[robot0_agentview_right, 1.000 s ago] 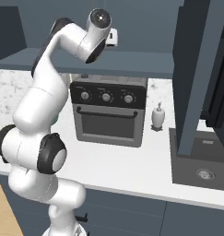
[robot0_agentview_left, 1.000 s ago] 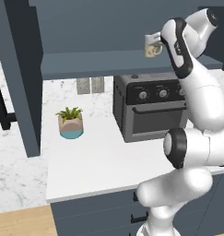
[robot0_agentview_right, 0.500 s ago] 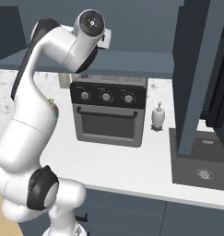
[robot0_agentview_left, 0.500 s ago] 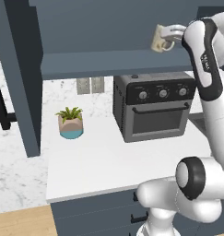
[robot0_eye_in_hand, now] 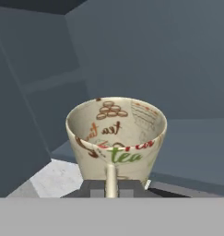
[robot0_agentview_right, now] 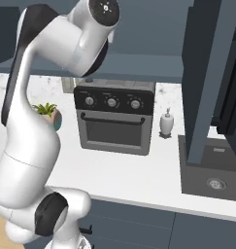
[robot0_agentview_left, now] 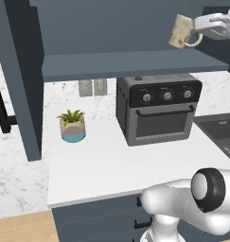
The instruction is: Gather all objects into one cabinet and sort the glasses and bowls to opposite sides.
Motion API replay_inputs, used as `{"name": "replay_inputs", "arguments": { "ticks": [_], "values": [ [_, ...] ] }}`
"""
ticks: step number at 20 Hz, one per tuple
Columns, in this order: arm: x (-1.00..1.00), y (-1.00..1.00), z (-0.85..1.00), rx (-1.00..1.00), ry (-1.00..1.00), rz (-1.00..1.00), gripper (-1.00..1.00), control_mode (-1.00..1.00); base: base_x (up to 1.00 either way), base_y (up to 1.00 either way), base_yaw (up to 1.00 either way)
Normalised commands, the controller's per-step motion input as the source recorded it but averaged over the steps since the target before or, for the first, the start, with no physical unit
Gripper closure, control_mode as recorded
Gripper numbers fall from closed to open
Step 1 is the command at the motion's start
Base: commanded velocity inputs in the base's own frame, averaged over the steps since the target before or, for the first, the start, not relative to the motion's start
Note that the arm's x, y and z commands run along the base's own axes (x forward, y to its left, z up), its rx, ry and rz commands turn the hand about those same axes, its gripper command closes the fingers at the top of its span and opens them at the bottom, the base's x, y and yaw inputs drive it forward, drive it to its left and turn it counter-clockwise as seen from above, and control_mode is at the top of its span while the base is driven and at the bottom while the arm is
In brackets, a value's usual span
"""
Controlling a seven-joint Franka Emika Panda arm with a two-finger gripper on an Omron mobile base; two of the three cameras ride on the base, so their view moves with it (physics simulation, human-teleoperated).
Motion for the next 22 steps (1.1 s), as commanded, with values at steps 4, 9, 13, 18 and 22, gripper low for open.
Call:
{"name": "replay_inputs", "arguments": {
  "ticks": [4,9,13,18,22],
  "values": [
    [-1.0,-0.1,0.08,-0.03,0.0,0.23,1.0,-1.0,0.0,0.0,0.0],
    [-1.0,0.0,0.0,-0.03,0.0,0.17,1.0,-1.0,0.0,0.0,0.0],
    [-1.0,0.0,0.0,-0.01,0.0,0.07,1.0,-1.0,0.0,0.0,0.0],
    [-1.0,0.1,0.0,0.0,0.0,0.0,1.0,-1.0,0.0,0.0,0.0],
    [-1.0,0.12,0.03,-0.01,0.0,-0.03,1.0,-1.0,0.0,0.0,0.0]
  ]
}}
